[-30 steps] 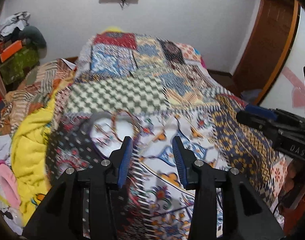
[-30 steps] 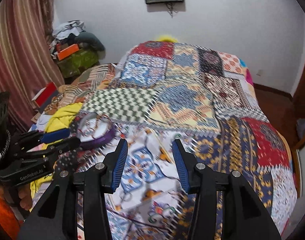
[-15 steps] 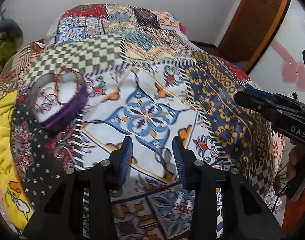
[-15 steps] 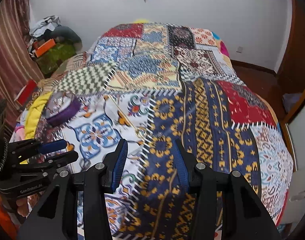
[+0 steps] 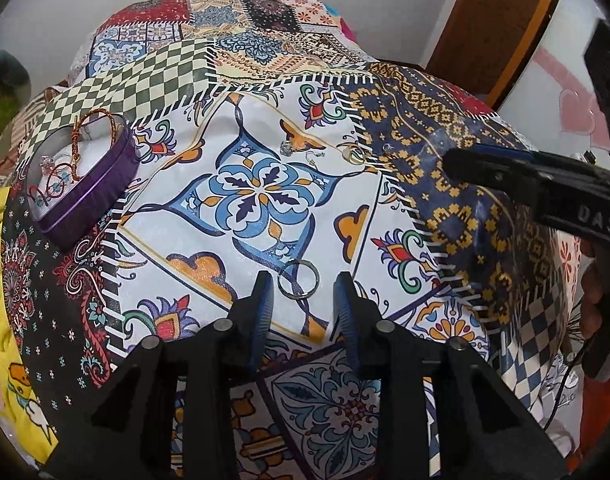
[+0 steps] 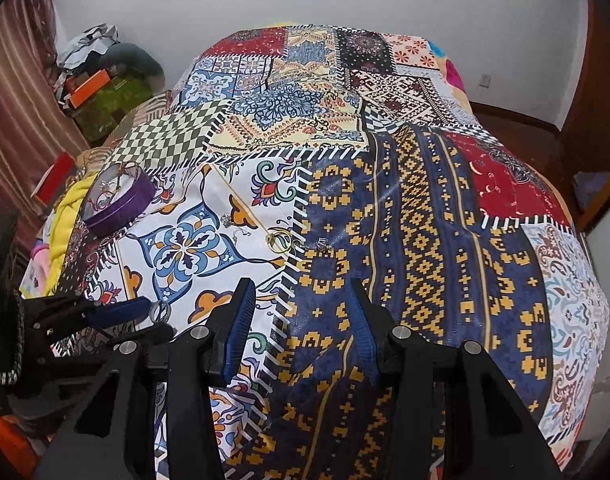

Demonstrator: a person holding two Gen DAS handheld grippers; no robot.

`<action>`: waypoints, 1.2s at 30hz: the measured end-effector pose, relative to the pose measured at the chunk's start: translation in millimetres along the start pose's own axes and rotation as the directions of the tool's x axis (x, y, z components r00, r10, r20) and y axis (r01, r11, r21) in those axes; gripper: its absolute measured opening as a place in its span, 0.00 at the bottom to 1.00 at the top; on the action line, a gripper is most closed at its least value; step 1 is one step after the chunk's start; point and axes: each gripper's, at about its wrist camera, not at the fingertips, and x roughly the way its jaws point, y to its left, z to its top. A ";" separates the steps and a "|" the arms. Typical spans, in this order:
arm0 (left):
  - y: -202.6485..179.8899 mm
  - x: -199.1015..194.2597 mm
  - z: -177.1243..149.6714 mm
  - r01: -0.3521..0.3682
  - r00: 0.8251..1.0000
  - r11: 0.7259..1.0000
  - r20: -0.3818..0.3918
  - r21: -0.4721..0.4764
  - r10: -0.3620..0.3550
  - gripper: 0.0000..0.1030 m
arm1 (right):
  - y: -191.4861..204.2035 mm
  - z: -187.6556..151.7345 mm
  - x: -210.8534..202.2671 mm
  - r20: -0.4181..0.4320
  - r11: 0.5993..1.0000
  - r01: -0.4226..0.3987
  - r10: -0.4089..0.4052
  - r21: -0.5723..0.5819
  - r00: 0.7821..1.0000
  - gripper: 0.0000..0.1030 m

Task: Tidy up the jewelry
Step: 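Move both tools down toward the rings lying on the quilt, then grasp a silver ring with the left tool while the right tool grasps a small silver charm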

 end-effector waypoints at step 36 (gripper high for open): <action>33.9 0.9 42.4 -0.036 0.991 0.997 0.128 -0.068 0.045 0.18 | -14.2 25.7 70.5 -0.087 0.999 0.018 -0.021 -0.034 0.996 0.10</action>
